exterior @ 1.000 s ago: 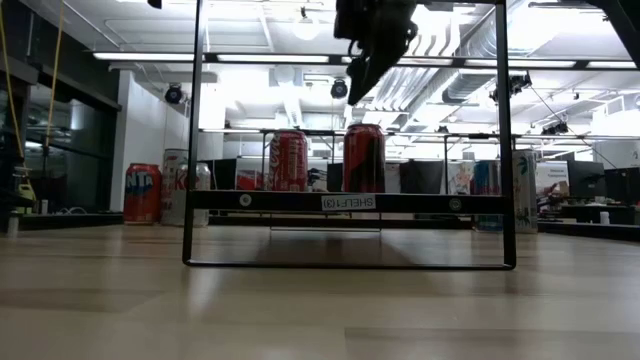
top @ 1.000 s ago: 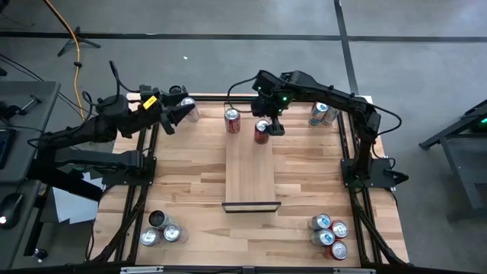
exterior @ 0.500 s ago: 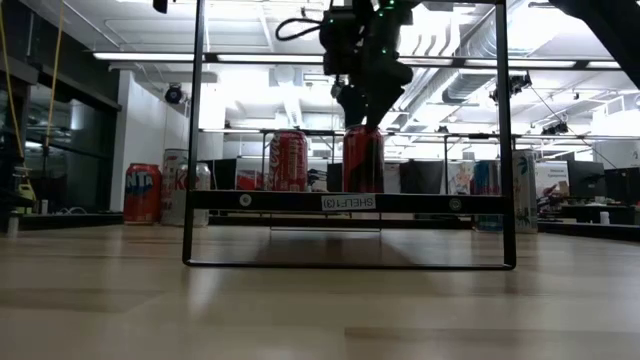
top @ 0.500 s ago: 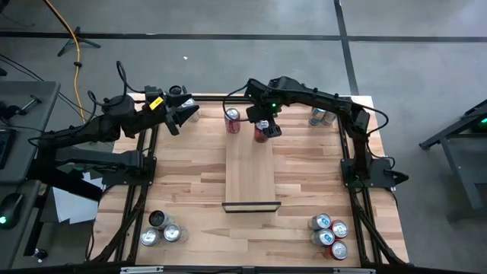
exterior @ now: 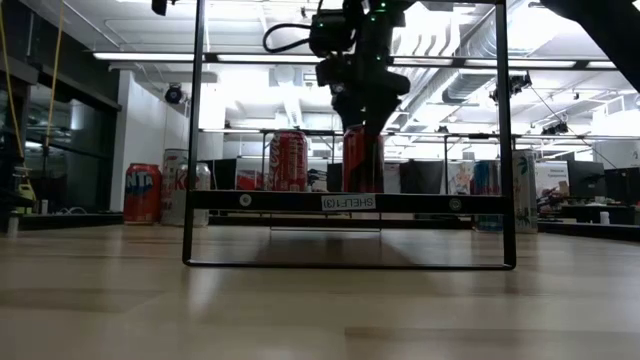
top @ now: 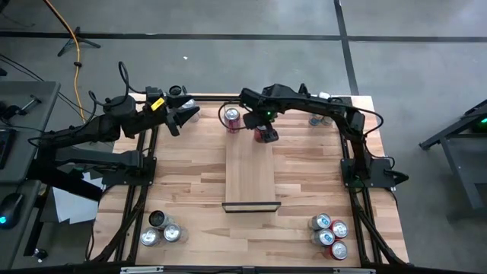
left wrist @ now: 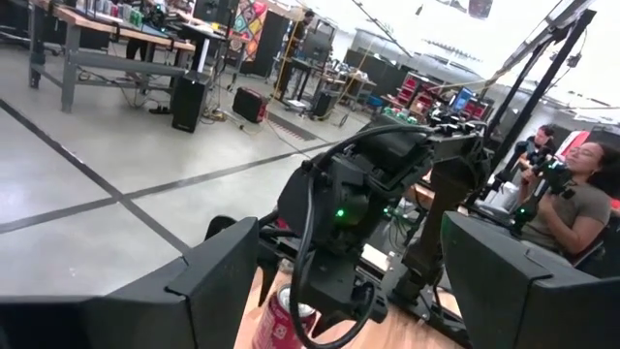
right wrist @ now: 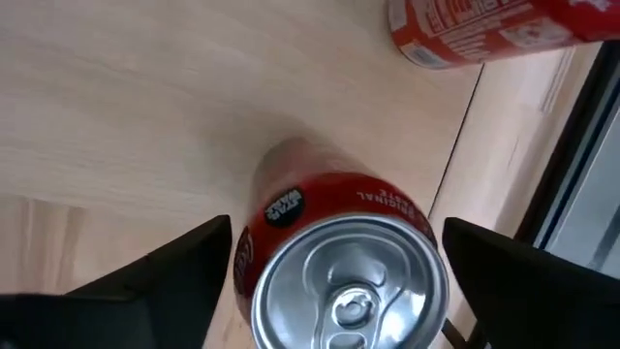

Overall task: Place canned beverage on shelf
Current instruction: Put the red soda can on the shelf aligned with the other red soda can

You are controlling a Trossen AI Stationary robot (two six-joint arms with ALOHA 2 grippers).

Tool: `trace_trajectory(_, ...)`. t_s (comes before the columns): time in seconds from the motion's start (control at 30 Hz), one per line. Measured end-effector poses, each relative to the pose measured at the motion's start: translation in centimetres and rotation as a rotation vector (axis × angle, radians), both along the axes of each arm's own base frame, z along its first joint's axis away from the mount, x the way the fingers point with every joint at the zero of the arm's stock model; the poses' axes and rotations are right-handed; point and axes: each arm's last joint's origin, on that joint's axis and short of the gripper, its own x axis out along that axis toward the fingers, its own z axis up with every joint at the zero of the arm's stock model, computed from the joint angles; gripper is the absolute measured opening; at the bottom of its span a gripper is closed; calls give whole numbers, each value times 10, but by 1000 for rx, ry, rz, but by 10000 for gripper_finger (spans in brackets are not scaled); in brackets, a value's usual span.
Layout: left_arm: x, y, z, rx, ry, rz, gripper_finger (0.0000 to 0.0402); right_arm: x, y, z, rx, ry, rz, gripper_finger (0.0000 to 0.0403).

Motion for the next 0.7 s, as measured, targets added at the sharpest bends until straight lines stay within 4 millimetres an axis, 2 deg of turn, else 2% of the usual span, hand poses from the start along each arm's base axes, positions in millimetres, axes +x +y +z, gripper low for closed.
trace_trajectory(0.2,0,0,0,0,0,0,270,0,7,0,19,14,-72,280)
trace_trajectory(0.37,0,0,0,1,0,0,270,2,18,1,23,18,-60,280)
trace_trajectory(0.7,0,0,0,1,1,0,270,10,51,1,-30,40,350,280)
